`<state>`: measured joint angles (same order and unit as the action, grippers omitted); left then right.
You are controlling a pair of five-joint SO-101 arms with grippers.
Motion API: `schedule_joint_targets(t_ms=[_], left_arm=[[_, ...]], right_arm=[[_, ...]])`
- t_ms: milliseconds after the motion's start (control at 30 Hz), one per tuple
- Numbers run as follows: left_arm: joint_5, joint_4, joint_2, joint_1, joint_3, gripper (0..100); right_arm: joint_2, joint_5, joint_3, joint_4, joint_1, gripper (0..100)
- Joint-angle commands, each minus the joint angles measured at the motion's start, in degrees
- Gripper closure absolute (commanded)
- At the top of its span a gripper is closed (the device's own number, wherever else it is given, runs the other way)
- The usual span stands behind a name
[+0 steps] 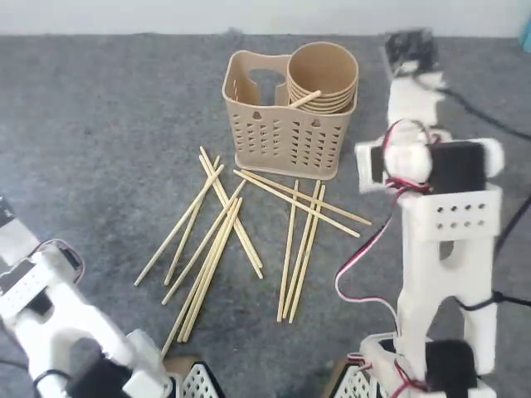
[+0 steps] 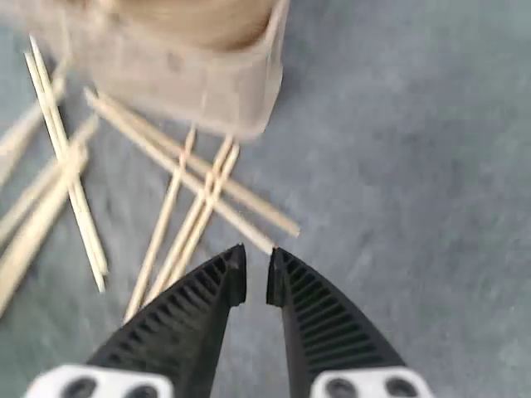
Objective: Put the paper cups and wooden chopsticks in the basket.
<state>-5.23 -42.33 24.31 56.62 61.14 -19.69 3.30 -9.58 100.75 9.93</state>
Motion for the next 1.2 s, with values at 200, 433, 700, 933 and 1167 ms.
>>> schedule_joint_targets(t_ms=[200, 433, 700, 933, 1167], left_arm=[[-0.53, 0.88, 0.62, -0.7, -0.31, 87], [-0.53, 0.88, 0.62, -0.62, -0.31, 87], [-1.41, 0.79, 0.44, -2.81, -0.31, 87], [-2.46, 0.79, 0.44, -3.34, -0.31, 87], [-2.46, 0.79, 0.35, -3.34, -0.31, 87]], right_arm=[[-4.0, 17.49, 32.0, -11.91, 6.37, 90.8], [-4.0, 28.4, 47.12, -27.56, 9.27, 76.8], [-4.0, 10.99, 56.62, -45.93, 18.51, 86.6], [-3.03, -15.56, 57.05, -52.18, 20.09, 88.6], [9.63, -15.65, 56.62, -63.08, 20.09, 88.6]])
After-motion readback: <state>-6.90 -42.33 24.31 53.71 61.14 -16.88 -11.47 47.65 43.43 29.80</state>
